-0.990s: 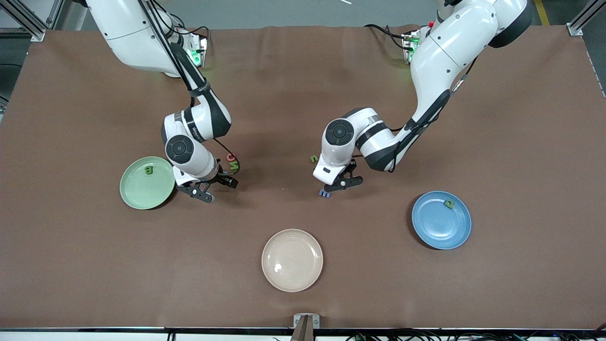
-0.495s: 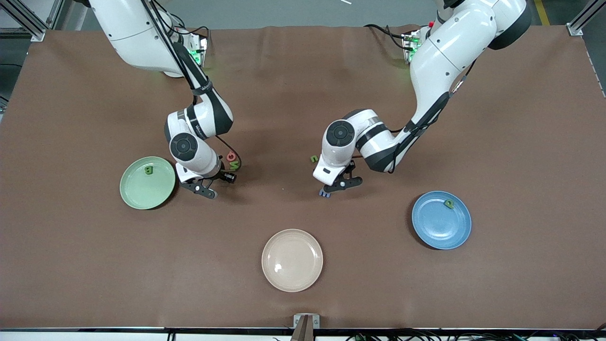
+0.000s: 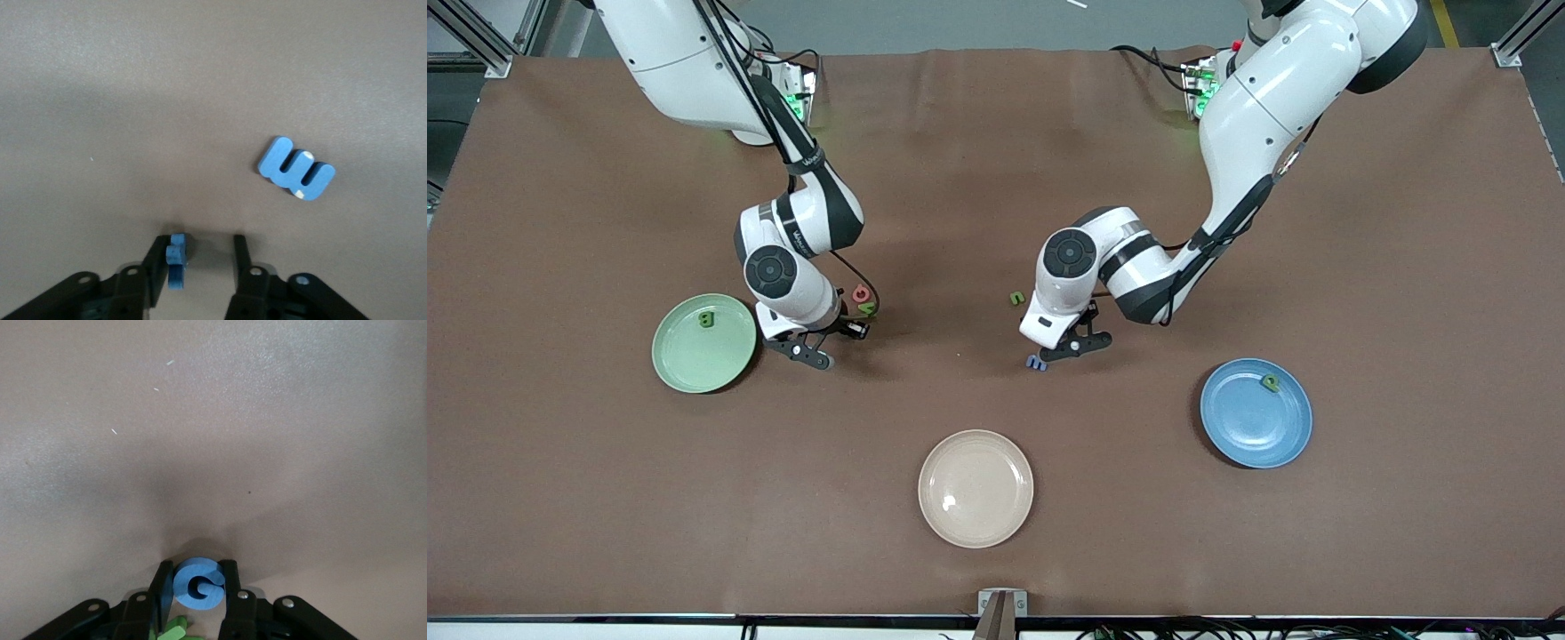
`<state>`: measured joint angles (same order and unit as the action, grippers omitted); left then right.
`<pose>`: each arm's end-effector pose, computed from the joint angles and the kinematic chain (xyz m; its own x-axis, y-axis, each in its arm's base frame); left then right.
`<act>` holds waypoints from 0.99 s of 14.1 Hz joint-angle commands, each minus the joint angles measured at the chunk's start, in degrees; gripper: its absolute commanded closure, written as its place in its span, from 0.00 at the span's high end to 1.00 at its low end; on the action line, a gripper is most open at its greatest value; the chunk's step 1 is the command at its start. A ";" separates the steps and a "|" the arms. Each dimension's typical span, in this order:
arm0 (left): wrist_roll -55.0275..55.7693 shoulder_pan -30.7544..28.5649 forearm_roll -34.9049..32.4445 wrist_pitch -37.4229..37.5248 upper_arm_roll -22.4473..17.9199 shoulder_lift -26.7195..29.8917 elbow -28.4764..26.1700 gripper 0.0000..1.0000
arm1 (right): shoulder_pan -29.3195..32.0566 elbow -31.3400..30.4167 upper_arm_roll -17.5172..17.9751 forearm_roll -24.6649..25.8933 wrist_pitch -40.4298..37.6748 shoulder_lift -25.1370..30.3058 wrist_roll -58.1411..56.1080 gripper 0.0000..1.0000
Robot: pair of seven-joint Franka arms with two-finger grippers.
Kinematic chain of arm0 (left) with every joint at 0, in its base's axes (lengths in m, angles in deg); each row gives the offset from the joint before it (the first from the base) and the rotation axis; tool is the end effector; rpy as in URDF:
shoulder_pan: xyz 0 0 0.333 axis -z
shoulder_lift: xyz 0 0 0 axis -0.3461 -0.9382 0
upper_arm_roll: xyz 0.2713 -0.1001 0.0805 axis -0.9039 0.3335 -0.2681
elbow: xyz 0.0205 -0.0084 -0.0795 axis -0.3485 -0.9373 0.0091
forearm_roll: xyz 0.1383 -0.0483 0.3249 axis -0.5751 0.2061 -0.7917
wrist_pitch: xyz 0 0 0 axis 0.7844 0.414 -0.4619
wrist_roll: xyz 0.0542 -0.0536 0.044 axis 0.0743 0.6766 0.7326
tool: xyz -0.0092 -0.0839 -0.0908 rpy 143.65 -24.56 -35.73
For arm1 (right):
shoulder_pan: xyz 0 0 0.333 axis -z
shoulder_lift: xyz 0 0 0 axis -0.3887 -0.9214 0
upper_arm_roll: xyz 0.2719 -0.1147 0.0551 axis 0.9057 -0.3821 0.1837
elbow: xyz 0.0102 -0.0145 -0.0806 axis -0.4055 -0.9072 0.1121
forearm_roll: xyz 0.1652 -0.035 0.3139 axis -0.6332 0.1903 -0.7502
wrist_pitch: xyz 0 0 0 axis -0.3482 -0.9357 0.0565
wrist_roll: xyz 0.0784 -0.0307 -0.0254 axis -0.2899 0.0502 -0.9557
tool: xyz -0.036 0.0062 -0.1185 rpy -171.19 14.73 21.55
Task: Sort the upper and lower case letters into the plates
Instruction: 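Grasp G with the right gripper while the left gripper grasps x, then drop x on the blue plate while the right gripper drops G on green plate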
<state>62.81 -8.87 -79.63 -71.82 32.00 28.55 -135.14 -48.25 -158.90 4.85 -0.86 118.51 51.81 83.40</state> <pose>0.4809 -0.4018 0.1726 0.9706 0.2393 -0.0245 0.2389 -0.9708 -0.0199 0.4961 0.2179 0.1785 0.9160 -0.3902 -0.0934 -0.3890 -0.9207 0.0318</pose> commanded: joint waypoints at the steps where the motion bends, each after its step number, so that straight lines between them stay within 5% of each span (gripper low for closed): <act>1: 2.61 -0.40 -0.99 -0.07 -0.03 0.73 -1.94 0.33 | -0.12 -1.47 -0.32 -1.05 -2.25 2.90 -1.22 0.11; 4: 3.76 -0.31 -0.99 1.50 0.06 1.52 -1.86 0.03 | 3.30 0.03 -0.50 -1.05 -10.42 7.20 -6.57 0.11; 9: 3.85 -1.53 -0.11 9.77 0.24 7.13 -1.50 0.00 | 13.31 0.12 -0.76 -0.43 -16.16 12.66 -27.72 0.11; 14: 2.54 -11.36 1.04 11.10 0.41 11.54 -1.15 0.00 | 22.64 0.03 -0.85 -0.26 -15.28 12.14 -45.50 0.11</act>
<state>65.80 -16.17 -79.44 -60.76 32.17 38.71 -134.86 -28.21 -157.79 3.02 -0.82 102.50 63.50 42.80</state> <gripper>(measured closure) 0.903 0.648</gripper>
